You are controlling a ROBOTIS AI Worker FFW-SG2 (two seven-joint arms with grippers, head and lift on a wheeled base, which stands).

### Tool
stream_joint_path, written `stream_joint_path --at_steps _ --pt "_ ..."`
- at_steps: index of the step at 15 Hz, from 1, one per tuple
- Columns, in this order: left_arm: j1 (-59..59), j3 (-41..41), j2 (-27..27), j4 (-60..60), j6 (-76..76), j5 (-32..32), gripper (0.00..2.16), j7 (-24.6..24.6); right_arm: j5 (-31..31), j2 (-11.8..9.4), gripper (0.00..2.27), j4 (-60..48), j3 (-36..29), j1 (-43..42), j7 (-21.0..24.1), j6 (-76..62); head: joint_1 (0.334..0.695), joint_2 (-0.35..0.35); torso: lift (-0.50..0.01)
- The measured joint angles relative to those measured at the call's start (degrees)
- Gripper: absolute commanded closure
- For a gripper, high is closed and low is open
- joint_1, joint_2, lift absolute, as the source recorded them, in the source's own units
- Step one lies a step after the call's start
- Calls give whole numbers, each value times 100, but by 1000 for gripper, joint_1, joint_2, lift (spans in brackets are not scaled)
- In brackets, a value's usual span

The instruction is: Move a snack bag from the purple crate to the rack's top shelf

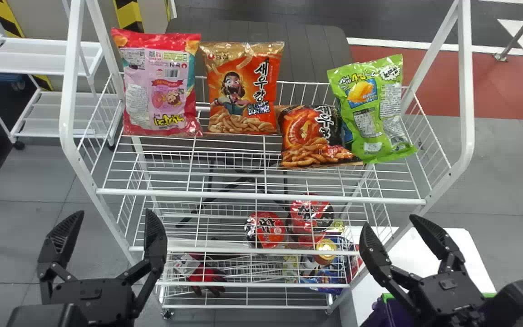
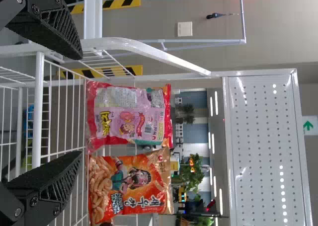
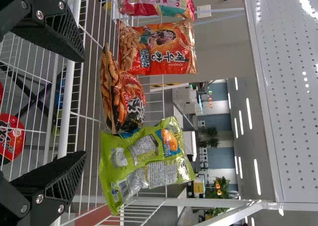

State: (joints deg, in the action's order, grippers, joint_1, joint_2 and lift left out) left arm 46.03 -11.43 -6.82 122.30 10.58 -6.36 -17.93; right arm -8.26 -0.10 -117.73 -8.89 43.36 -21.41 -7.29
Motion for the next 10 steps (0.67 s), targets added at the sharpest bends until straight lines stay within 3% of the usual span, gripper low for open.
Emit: stream_joint_path --at_steps 10 --pt "11 0 4 14 18 -5 147 0 0 0 181 -59 47 50 5 -115 695 -72 1"
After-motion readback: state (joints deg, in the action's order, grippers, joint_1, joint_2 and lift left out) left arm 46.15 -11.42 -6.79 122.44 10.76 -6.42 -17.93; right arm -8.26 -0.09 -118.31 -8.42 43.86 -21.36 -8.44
